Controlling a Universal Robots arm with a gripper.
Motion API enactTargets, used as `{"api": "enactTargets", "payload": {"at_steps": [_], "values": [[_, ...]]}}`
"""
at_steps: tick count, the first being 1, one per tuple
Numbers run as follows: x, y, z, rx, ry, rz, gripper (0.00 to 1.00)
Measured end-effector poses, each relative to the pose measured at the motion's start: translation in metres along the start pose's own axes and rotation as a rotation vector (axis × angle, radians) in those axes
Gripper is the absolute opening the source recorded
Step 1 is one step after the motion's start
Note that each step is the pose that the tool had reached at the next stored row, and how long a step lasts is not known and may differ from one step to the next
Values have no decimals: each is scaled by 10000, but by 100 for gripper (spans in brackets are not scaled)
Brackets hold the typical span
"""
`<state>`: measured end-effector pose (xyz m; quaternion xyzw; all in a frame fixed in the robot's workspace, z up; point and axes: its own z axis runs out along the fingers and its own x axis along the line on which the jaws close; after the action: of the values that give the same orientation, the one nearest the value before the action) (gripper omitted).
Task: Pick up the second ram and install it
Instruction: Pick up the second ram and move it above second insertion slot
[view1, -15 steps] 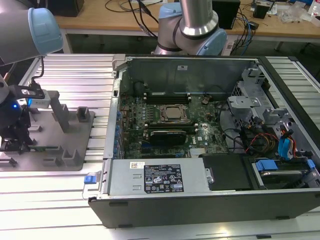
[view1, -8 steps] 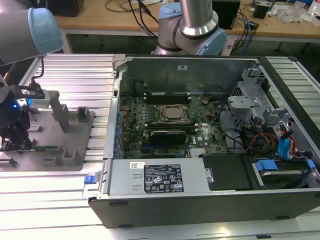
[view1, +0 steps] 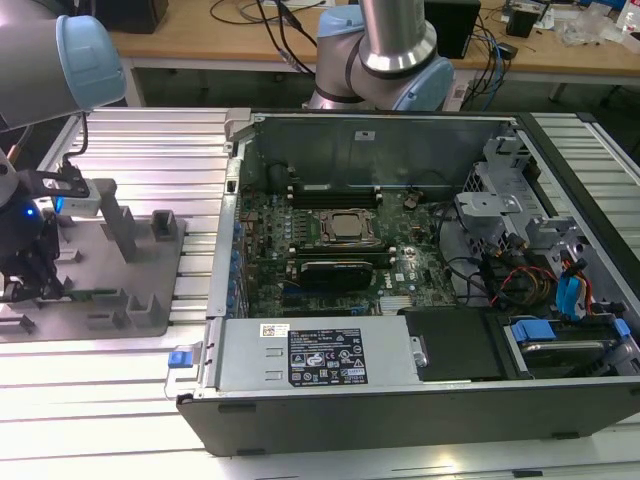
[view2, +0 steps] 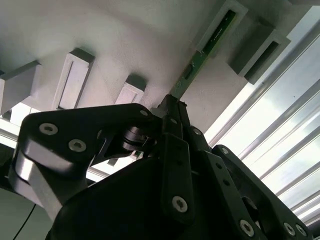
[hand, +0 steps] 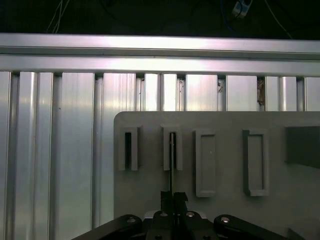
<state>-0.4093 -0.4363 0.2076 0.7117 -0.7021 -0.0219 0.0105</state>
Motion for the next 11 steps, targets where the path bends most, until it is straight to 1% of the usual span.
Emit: {"api": "enactTargets", "payload": {"at_steps": [3,5,7,11], "values": [[0,0,0,2,-4,106,9],[0,0,-3,1,-5,108,9],[0,1,-23,1,-4,108,9],[0,1,-25,2,-5,107,9]]}}
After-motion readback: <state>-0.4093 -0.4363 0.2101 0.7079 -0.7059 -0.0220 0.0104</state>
